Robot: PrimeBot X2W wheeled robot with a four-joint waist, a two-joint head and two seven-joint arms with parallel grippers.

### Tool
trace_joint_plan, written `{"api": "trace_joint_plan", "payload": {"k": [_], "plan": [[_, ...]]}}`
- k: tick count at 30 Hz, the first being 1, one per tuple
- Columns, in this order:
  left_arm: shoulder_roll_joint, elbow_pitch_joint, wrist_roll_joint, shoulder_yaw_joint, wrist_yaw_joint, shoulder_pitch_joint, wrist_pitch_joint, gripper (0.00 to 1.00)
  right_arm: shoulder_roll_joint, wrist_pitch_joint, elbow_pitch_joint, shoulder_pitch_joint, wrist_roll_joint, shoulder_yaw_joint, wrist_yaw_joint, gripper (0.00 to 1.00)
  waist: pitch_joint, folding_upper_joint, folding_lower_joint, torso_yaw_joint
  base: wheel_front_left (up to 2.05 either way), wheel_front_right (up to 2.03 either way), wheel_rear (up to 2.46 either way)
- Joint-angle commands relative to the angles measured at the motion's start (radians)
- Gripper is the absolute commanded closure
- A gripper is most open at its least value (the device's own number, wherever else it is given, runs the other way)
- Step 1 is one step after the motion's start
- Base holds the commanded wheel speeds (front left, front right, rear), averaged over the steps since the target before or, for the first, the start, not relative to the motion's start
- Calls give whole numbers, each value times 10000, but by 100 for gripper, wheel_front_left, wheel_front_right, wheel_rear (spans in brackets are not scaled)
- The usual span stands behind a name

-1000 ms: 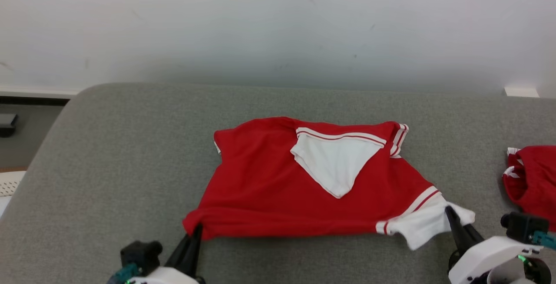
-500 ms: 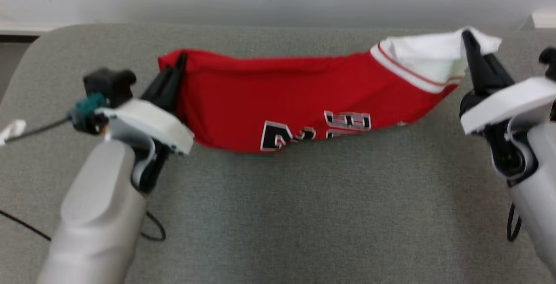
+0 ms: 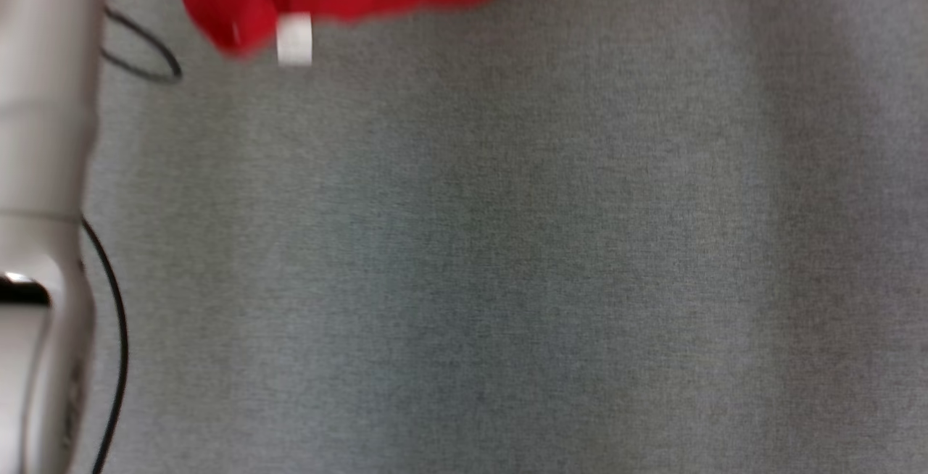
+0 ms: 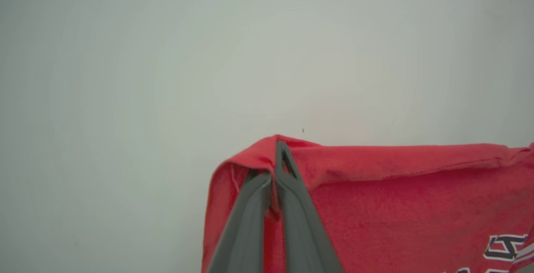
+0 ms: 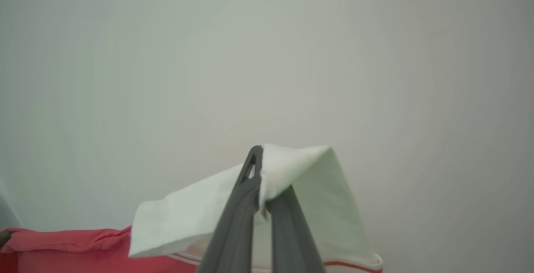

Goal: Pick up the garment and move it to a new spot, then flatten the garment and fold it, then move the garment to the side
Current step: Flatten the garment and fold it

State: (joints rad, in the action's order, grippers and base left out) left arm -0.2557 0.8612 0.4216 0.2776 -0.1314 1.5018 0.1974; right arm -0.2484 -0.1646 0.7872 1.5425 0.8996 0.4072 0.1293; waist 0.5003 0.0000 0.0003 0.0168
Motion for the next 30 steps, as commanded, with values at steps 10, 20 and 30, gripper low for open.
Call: {"api": "trace_joint_plan", "payload": {"k": [10,20,30], "plan": [[-274,1914,31,-236,171,3308,131,100,360,-216,1425,3082,286,274,12,100,957,0,-3,-690,0,0,0],[83,3227,503,83,22,2477,-291,100,360,881,597,911,150,1593,12,100,162,0,-3,-744,0,0,0],[-298,1878,2236,2444,0,-1760,-2227,100,-585,2921,-2400,-3853,342,2486,12,100,-1997,0,-3,-670,0,0,0]]}}
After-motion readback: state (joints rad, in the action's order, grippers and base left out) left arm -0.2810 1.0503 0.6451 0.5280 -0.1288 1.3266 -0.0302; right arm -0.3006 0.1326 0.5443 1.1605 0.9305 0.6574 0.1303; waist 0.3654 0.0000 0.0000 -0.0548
